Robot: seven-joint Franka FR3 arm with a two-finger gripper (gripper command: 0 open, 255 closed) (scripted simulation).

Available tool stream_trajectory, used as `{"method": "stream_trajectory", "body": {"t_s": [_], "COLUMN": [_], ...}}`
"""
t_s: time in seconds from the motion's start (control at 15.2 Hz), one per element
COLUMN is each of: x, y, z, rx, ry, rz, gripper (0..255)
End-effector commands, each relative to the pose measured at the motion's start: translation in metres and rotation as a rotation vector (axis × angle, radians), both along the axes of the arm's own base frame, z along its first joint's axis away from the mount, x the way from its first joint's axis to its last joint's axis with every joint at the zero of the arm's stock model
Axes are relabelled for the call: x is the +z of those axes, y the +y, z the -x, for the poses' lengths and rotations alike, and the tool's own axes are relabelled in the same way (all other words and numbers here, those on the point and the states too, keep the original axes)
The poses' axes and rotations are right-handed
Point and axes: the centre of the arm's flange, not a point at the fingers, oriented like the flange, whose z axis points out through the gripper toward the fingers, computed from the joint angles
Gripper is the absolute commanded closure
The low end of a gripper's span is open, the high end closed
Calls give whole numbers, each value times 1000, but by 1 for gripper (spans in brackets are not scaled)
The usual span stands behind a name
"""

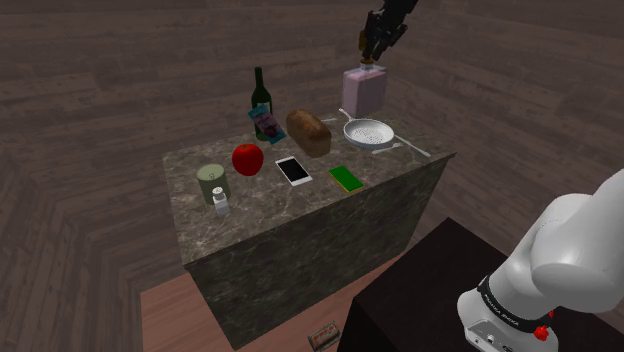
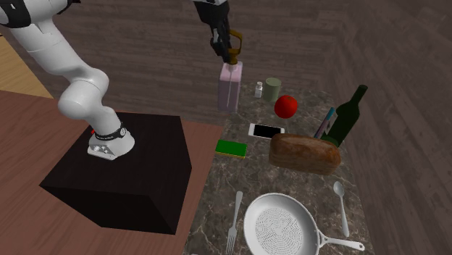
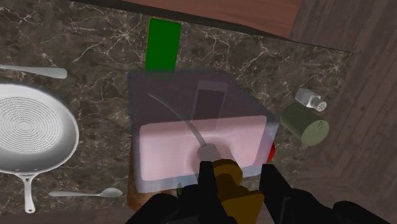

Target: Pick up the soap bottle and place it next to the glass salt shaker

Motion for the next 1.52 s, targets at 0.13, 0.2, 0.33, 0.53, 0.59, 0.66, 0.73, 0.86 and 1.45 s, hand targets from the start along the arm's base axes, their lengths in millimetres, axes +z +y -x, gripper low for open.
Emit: {"method": "stream_trajectory", "body": {"t_s": [0.13,0.2,0.33,0.53,0.59,0.66,0.73,0.86,1.45], "x": [0,0,0,0,1,1,1,1,1], "y": [53,66,92,132,145,158,171,197,315], "z": [-4,-5,-8,-12,-14,-15,-16,-19,-32], "rx": [-2,-2,-2,-2,-2,-2,-2,-2,-2], "ry": [-1,-1,-1,-1,-1,-1,-1,-1,-1], "rz": [0,0,0,0,0,0,0,0,0], "gripper": [255,255,255,255,255,255,255,255,255]}}
